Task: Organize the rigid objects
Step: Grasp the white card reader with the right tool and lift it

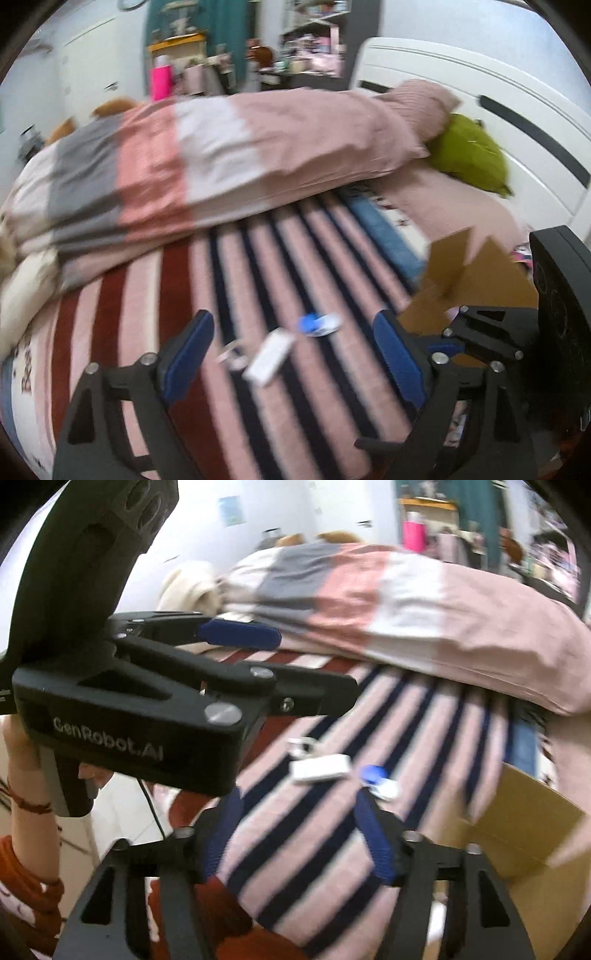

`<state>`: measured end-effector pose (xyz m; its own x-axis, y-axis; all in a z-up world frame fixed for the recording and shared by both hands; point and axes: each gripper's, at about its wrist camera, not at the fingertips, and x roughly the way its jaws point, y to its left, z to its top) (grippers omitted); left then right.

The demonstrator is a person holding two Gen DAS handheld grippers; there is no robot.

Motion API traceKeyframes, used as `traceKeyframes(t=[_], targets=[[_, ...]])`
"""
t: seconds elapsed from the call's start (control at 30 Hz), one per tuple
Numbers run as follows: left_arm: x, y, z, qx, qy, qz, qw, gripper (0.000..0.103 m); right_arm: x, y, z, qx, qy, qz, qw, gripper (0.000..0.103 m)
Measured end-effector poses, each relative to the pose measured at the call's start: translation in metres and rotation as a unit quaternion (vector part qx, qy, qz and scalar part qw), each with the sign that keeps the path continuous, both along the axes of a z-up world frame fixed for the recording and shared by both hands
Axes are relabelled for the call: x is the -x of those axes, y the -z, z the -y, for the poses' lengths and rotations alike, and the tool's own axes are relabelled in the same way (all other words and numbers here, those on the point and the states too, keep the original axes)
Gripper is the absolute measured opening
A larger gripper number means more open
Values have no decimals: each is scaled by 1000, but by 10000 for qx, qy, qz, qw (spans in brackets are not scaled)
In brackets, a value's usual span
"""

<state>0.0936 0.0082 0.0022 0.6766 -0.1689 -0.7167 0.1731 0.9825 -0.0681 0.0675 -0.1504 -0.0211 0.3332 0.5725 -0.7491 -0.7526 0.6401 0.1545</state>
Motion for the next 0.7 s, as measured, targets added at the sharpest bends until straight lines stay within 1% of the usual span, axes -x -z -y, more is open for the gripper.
traceKeyframes(t=[0.07, 0.13, 0.2, 0.23, 0.27, 0.33, 0.43, 0.5, 0.53, 0.6, 0.63, 0.7], targets=[[8, 21, -29, -45, -238, -82, 9997, 88, 0, 18, -28, 106, -132, -94, 9998, 70], [16, 39, -47, 1, -352, -162, 9992, 88, -6, 39, -48, 145, -173, -374, 9990, 70], [21, 58, -65, 136, -435, -276, 9986, 88, -18, 67, -64, 208, -49, -654, 9976, 72], [24, 68, -75, 228, -490, -345, 9979, 88, -24, 78, -69, 245, 26, -721, 9971, 75], [26, 76, -78, 279, -528, -390, 9975, 88, -32, 91, -72, 310, 139, -762, 9965, 77], [27, 88, -82, 338, -591, -454, 9967, 88, -48, 119, -81, 476, 365, -772, 9952, 78], [32, 105, -91, 382, -661, -532, 9957, 88, -72, 149, -91, 688, 479, -642, 9944, 78], [34, 111, -96, 402, -684, -559, 9953, 88, -86, 163, -94, 775, 610, -453, 9941, 83], [34, 114, -98, 411, -696, -580, 9950, 88, -92, 169, -95, 789, 641, -378, 9941, 88], [34, 118, -101, 419, -720, -599, 9947, 88, -100, 174, -96, 783, 698, -260, 9941, 91], [35, 118, -101, 422, -722, -606, 9947, 88, -103, 176, -97, 779, 669, -172, 9946, 94], [35, 119, -104, 438, -715, -607, 9946, 88, -105, 180, -104, 862, 551, 31, 9947, 95]])
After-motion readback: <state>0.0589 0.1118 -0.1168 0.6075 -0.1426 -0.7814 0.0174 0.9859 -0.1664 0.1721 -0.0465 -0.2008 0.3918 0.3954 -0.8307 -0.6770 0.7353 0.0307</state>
